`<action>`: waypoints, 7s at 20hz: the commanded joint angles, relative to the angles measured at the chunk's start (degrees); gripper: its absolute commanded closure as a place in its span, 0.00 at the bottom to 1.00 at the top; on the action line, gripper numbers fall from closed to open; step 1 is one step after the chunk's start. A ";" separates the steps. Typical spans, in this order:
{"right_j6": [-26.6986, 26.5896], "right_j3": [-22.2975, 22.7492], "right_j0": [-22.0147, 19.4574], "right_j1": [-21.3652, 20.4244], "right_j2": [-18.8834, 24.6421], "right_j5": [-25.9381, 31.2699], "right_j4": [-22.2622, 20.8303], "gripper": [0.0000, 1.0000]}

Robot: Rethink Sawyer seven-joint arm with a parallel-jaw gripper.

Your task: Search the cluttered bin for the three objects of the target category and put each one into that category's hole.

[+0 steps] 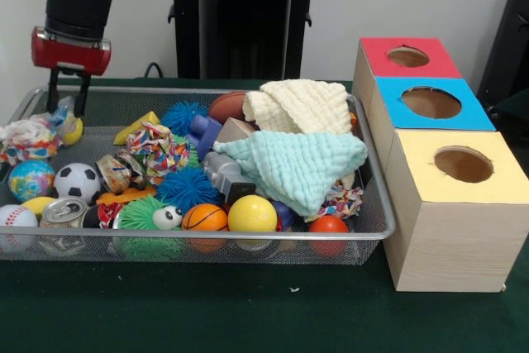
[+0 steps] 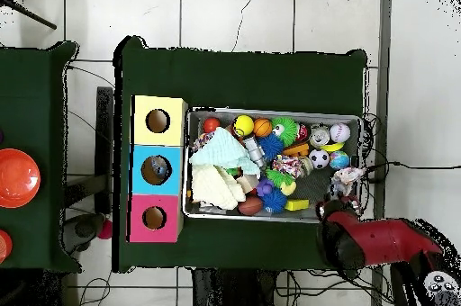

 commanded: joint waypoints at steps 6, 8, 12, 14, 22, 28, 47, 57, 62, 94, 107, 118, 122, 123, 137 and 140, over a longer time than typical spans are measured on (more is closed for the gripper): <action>-7.71 11.16 -8.56 -8.32 17.69 15.09 14.71 1.00; -7.54 12.73 -10.32 -9.27 20.30 16.87 17.99 1.00; -6.13 15.02 -13.19 -10.63 24.38 18.80 23.52 1.00; -5.67 16.18 -14.71 -11.03 26.49 19.22 25.82 1.00; -4.57 19.23 -16.96 -14.02 30.44 22.71 32.61 1.00; -4.27 20.69 -16.68 -17.74 31.95 24.79 35.49 1.00; 0.69 22.58 -12.07 -22.82 32.82 27.69 44.25 1.00; 6.48 24.94 -6.39 -20.83 29.40 20.79 45.06 1.00; 9.50 25.59 -3.14 -20.81 27.78 18.17 45.88 1.00; 15.03 24.72 19.71 -19.66 12.13 9.54 54.01 1.00; 16.98 23.73 28.11 -20.56 6.98 10.30 60.89 1.00; 16.75 21.98 34.32 -18.71 1.95 9.21 64.65 1.00; 16.19 22.01 35.44 -18.03 1.01 7.98 65.67 1.00; 16.05 21.95 35.75 -17.94 0.88 7.79 65.89 1.00; 16.00 21.39 39.98 -14.74 -1.14 0.05 69.83 1.00; 15.50 21.49 40.16 -14.75 -1.21 -0.27 70.56 1.00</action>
